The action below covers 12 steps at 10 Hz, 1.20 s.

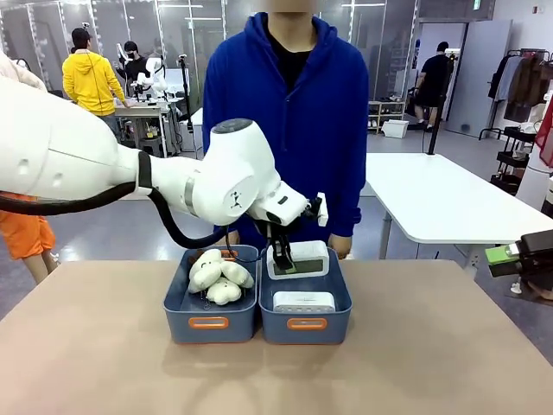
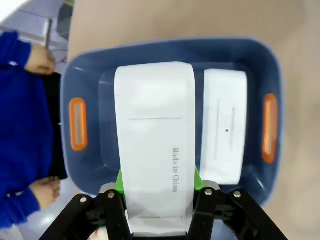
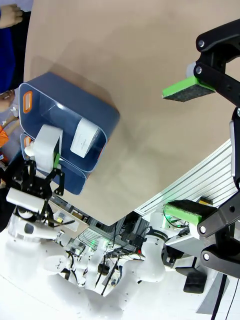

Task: Sort the digital clocks into the basket.
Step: Pick up the Digital clock from the table and place it into the empty Plastic storage basket.

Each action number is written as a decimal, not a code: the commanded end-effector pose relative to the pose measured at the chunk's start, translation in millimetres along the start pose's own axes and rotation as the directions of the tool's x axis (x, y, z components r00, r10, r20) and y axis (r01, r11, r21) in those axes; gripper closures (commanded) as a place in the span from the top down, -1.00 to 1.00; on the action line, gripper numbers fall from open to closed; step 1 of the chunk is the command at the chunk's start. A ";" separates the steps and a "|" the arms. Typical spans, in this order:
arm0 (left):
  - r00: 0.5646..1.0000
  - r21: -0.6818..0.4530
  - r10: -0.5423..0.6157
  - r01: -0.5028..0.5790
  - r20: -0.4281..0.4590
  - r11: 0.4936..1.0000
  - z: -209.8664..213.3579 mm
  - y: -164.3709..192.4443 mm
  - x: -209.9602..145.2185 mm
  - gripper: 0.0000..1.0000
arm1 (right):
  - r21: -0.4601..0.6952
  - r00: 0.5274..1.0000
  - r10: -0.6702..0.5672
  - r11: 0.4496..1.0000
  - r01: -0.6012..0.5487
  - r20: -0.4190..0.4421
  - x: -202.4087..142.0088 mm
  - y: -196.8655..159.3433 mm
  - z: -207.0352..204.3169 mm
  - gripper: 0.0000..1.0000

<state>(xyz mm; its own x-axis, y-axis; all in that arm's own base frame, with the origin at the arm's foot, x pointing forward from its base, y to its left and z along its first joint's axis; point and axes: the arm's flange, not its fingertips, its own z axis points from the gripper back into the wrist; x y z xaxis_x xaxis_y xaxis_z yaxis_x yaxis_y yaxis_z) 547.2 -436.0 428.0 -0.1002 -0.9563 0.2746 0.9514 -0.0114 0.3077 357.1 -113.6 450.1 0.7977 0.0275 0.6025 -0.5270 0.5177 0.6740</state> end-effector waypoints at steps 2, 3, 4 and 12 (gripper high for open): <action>1.000 -0.032 -0.007 0.006 -0.024 0.999 -27.6 1.2 14.2 -0.48 | 0.009 1.000 0.016 1.000 -0.016 0.005 1.4 -0.2 -1.2 1.00; 0.999 -0.004 -0.020 0.020 -0.042 1.000 -40.1 1.0 12.4 -0.48 | 0.009 1.000 0.016 1.000 -0.016 0.005 1.4 -0.2 -1.2 1.00; 0.998 -0.015 -0.010 0.009 -0.054 1.000 -47.6 -1.4 10.7 -0.48 | 0.009 1.000 0.016 1.000 -0.016 0.005 1.4 -0.2 -1.2 1.00; 0.998 0.020 0.001 0.000 -0.067 1.000 -60.1 4.7 5.7 0.64 | 0.009 1.000 0.016 1.000 -0.016 0.005 1.4 -0.2 -1.2 1.00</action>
<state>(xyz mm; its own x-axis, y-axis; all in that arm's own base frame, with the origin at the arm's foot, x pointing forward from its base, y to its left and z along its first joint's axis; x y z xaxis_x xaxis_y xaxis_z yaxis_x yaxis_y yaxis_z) 570.8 -456.7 374.1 -0.1004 -0.9704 0.2198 0.9501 -0.0279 0.3108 357.1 -113.6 450.1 0.7977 0.0276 0.6024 -0.5269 0.5176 0.6741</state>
